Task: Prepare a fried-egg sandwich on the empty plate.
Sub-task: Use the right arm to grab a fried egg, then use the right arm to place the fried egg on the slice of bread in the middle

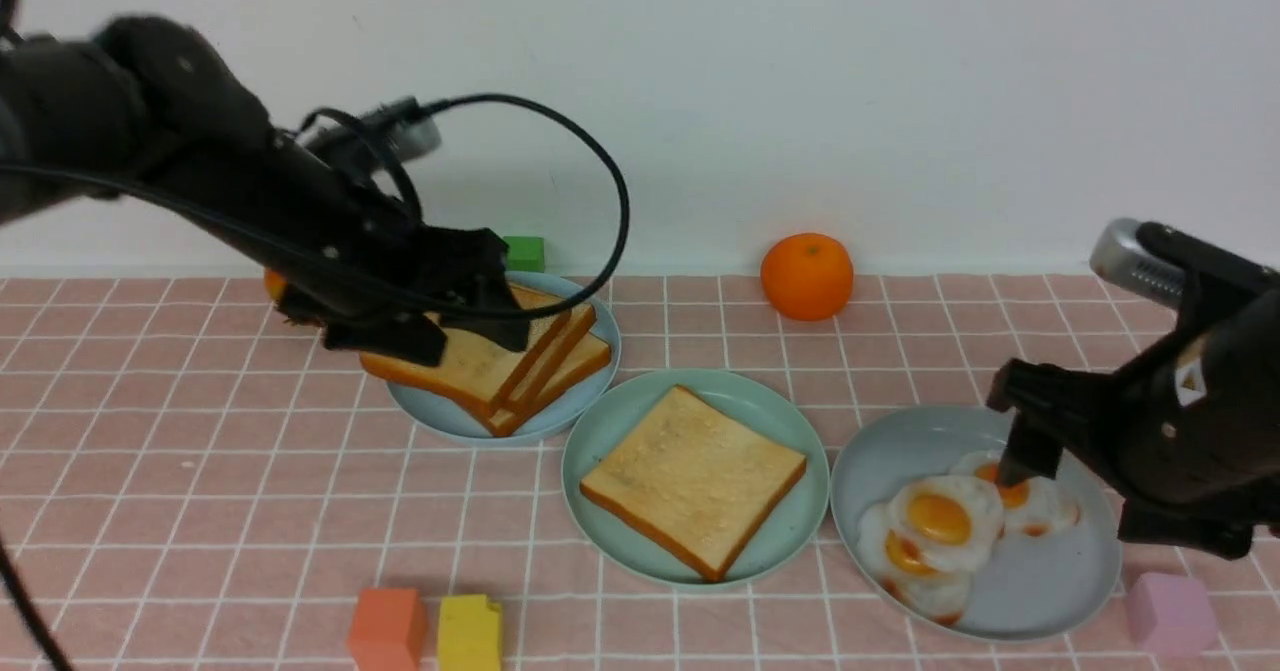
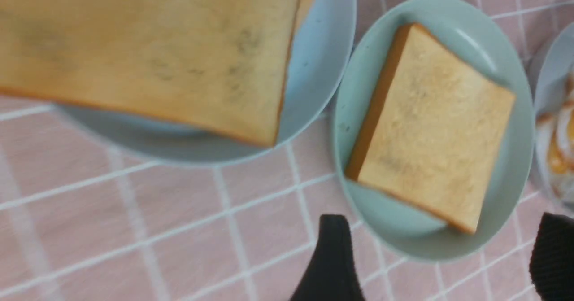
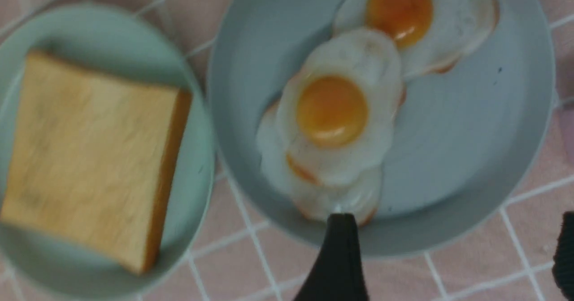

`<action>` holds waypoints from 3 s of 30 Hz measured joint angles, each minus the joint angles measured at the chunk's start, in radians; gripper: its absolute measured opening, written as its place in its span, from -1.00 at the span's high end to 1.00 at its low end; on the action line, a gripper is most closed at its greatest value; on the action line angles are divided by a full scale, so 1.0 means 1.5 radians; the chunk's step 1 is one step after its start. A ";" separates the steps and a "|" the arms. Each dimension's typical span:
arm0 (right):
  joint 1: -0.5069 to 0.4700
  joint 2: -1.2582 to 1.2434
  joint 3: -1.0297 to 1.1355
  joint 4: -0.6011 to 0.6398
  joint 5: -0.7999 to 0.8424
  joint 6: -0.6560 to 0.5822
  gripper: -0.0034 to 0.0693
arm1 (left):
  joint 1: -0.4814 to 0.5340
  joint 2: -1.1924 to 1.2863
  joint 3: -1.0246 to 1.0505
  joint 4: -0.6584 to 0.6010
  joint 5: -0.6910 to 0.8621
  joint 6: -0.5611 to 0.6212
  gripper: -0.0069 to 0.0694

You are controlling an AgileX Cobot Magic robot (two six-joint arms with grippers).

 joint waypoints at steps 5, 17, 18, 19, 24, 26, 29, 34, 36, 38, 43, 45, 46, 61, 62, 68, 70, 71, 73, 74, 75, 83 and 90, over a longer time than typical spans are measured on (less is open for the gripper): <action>-0.019 0.050 -0.051 0.009 0.011 -0.012 -0.73 | -0.041 -0.089 0.011 0.071 0.025 -0.036 -0.71; -0.045 0.206 -0.091 0.076 -0.026 0.066 -0.77 | -0.144 -0.147 0.035 0.105 0.020 -0.042 -0.70; -0.049 0.210 -0.091 0.074 -0.031 0.066 -0.77 | -0.144 -0.147 0.035 0.105 0.020 -0.042 -0.70; -0.052 0.213 -0.091 0.073 -0.035 0.067 -0.77 | -0.144 -0.147 0.035 0.105 0.020 -0.042 -0.70; -0.061 0.225 -0.094 0.073 -0.072 0.089 -0.77 | -0.144 -0.147 0.035 0.104 0.020 -0.043 -0.70; -0.061 0.241 -0.094 0.075 -0.092 0.099 -0.77 | -0.145 -0.147 0.035 0.104 0.020 -0.043 -0.70; -0.062 0.258 -0.094 0.077 -0.099 0.101 -0.77 | -0.145 -0.147 0.035 0.104 0.020 -0.043 -0.70; -0.063 0.278 -0.094 0.080 -0.125 0.102 -0.77 | -0.145 -0.147 0.035 0.104 0.020 -0.043 -0.70; -0.063 0.279 -0.094 0.082 -0.136 0.102 -0.76 | -0.145 -0.147 0.035 0.104 0.020 -0.043 -0.70; -0.063 0.281 -0.094 0.087 -0.142 0.103 -0.76 | -0.145 -0.147 0.035 0.103 0.020 -0.043 -0.70; -0.065 0.286 -0.094 0.098 -0.141 0.103 -0.72 | -0.145 -0.147 0.035 0.103 0.020 -0.043 -0.70; -0.065 0.286 -0.094 0.098 -0.140 0.103 -0.72 | -0.145 -0.147 0.035 0.103 0.020 -0.043 -0.70; -0.065 0.286 -0.094 0.098 -0.140 0.103 -0.72 | -0.145 -0.147 0.035 0.103 0.020 -0.043 -0.70; -0.065 0.299 -0.095 0.096 -0.122 0.089 -0.35 | -0.145 -0.147 0.035 0.103 0.020 -0.043 -0.70; -0.065 0.297 -0.095 0.096 -0.119 0.088 -0.20 | -0.145 -0.147 0.035 0.103 0.020 -0.043 -0.70; -0.065 0.274 -0.095 0.094 -0.108 0.084 0.42 | -0.145 -0.147 0.035 0.103 0.020 -0.043 -0.70; -0.065 0.270 -0.095 0.094 -0.107 0.082 0.52 | -0.145 -0.147 0.035 0.103 0.020 -0.043 -0.70; -0.065 0.266 -0.096 0.095 -0.107 0.077 0.56 | -0.145 -0.147 0.035 0.103 0.020 -0.043 -0.70; -0.065 0.265 -0.097 0.095 -0.106 0.074 0.56 | -0.145 -0.147 0.035 0.103 0.020 -0.043 -0.70; -0.065 0.264 -0.096 0.095 -0.103 0.073 0.56 | -0.145 -0.147 0.035 0.103 0.020 -0.043 -0.70; -0.065 0.264 -0.097 0.095 -0.103 0.072 0.56 | -0.145 -0.147 0.035 0.103 0.020 -0.043 -0.70; -0.065 0.243 -0.097 0.086 -0.103 0.041 0.57 | -0.145 -0.147 0.035 0.103 0.021 -0.043 -0.70; -0.065 0.191 -0.094 0.087 -0.127 -0.061 0.58 | -0.145 -0.147 0.035 0.110 0.020 -0.045 -0.70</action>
